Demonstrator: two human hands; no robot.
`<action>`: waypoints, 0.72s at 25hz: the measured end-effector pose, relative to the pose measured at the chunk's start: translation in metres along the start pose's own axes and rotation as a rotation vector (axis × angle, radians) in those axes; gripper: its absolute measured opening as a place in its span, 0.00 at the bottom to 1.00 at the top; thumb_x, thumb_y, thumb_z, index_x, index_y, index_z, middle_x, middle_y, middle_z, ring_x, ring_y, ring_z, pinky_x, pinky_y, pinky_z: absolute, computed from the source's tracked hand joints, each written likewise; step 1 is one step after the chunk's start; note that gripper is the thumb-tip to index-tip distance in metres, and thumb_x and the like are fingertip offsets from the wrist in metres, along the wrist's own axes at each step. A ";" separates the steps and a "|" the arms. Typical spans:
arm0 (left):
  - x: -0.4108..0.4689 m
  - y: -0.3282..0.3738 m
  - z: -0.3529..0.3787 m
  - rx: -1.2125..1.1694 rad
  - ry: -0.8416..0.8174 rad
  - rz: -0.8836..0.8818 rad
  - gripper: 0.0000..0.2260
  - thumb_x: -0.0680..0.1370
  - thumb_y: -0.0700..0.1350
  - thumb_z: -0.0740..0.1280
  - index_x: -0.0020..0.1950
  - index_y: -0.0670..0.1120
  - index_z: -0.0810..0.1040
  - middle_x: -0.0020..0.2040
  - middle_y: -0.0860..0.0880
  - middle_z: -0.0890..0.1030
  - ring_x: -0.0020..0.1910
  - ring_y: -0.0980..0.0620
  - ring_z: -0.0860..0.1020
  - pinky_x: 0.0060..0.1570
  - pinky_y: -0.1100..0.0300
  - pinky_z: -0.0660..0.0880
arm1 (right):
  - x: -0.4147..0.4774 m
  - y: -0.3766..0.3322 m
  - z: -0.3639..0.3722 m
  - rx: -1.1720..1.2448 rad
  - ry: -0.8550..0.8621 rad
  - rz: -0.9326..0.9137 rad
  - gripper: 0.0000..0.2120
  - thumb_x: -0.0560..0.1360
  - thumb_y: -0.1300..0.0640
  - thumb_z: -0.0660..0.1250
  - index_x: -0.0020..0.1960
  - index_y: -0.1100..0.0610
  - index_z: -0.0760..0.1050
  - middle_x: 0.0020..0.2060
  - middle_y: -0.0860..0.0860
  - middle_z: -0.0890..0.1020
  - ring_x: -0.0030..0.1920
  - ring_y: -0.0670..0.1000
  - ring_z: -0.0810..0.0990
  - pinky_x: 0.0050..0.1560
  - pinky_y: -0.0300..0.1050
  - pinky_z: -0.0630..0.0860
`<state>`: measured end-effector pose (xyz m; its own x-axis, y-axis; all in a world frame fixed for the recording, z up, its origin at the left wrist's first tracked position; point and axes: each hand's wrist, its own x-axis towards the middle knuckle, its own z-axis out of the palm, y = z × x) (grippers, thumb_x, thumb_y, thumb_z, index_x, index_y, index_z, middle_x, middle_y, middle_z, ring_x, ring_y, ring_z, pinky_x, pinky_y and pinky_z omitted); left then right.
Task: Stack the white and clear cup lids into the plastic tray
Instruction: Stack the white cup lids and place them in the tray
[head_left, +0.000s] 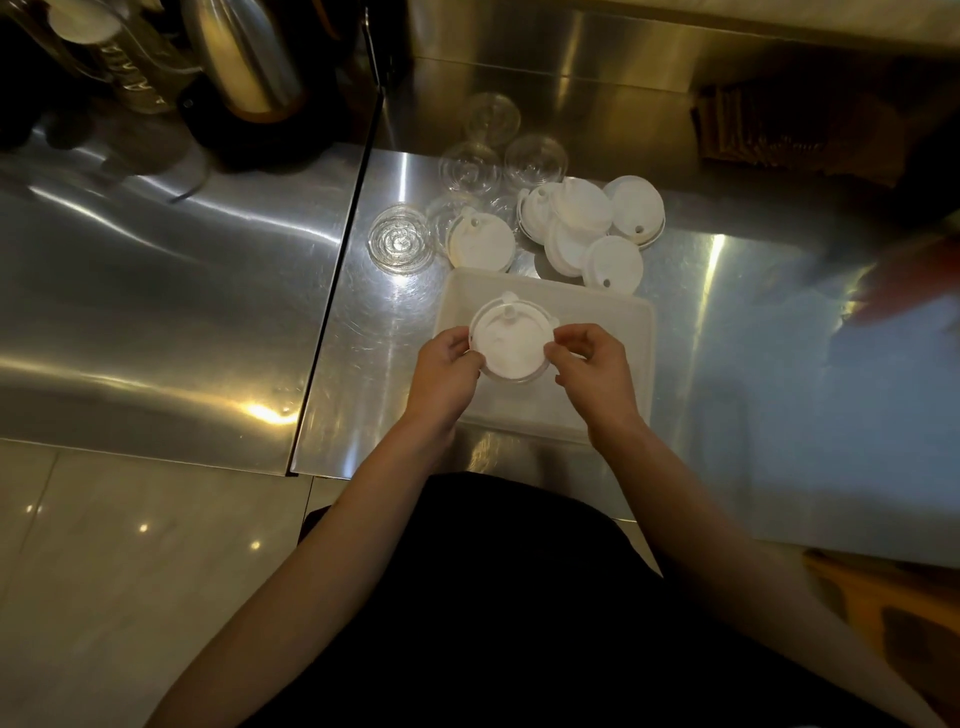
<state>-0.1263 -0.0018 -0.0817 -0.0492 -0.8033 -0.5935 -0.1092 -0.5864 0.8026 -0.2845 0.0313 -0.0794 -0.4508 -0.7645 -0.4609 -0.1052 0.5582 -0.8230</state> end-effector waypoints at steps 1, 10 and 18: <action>0.002 0.000 0.002 -0.003 0.001 -0.016 0.15 0.70 0.35 0.64 0.55 0.41 0.82 0.51 0.46 0.85 0.53 0.49 0.82 0.58 0.50 0.77 | 0.003 0.000 0.001 -0.008 -0.009 0.005 0.09 0.75 0.55 0.69 0.54 0.52 0.77 0.53 0.47 0.81 0.55 0.47 0.79 0.60 0.56 0.79; 0.011 0.006 0.017 0.033 0.104 -0.151 0.12 0.71 0.35 0.63 0.50 0.42 0.82 0.52 0.40 0.83 0.55 0.40 0.80 0.58 0.44 0.77 | 0.032 0.004 0.011 -0.063 -0.095 0.037 0.06 0.75 0.56 0.69 0.52 0.50 0.76 0.52 0.51 0.82 0.55 0.51 0.80 0.60 0.57 0.78; 0.023 0.009 0.020 0.061 0.133 -0.241 0.13 0.67 0.36 0.61 0.49 0.40 0.79 0.49 0.40 0.81 0.52 0.41 0.78 0.47 0.52 0.75 | 0.050 0.008 0.018 -0.106 -0.152 0.067 0.09 0.75 0.57 0.68 0.55 0.54 0.78 0.51 0.50 0.82 0.53 0.49 0.81 0.58 0.55 0.80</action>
<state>-0.1484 -0.0237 -0.0889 0.1159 -0.6508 -0.7504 -0.1620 -0.7577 0.6321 -0.2915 -0.0082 -0.1153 -0.3220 -0.7595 -0.5652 -0.1758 0.6346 -0.7526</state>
